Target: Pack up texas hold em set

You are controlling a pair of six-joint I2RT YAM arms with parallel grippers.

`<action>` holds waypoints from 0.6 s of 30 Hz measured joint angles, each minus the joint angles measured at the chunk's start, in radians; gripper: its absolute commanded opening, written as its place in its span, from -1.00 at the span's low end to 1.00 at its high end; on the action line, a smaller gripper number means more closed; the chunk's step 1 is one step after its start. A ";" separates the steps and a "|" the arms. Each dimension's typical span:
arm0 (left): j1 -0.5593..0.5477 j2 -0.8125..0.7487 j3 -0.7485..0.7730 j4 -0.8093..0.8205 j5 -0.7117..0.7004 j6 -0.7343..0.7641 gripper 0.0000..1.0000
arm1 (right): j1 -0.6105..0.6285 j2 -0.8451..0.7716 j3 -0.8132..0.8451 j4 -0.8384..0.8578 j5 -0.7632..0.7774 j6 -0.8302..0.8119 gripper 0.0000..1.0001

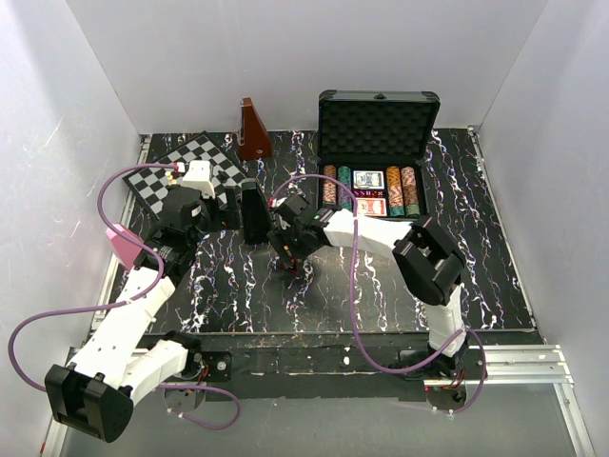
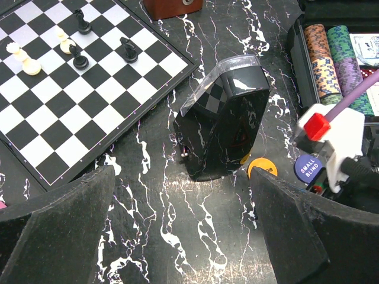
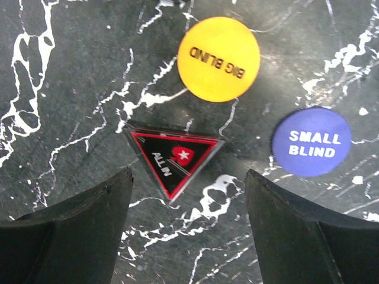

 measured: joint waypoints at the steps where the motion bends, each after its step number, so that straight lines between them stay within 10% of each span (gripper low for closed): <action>1: 0.000 0.000 0.000 0.000 0.000 0.000 0.96 | 0.008 0.009 0.008 0.002 0.006 0.006 0.67; 18: 0.000 0.000 0.000 0.000 0.004 0.000 0.96 | 0.046 0.080 0.052 0.031 0.104 0.063 0.68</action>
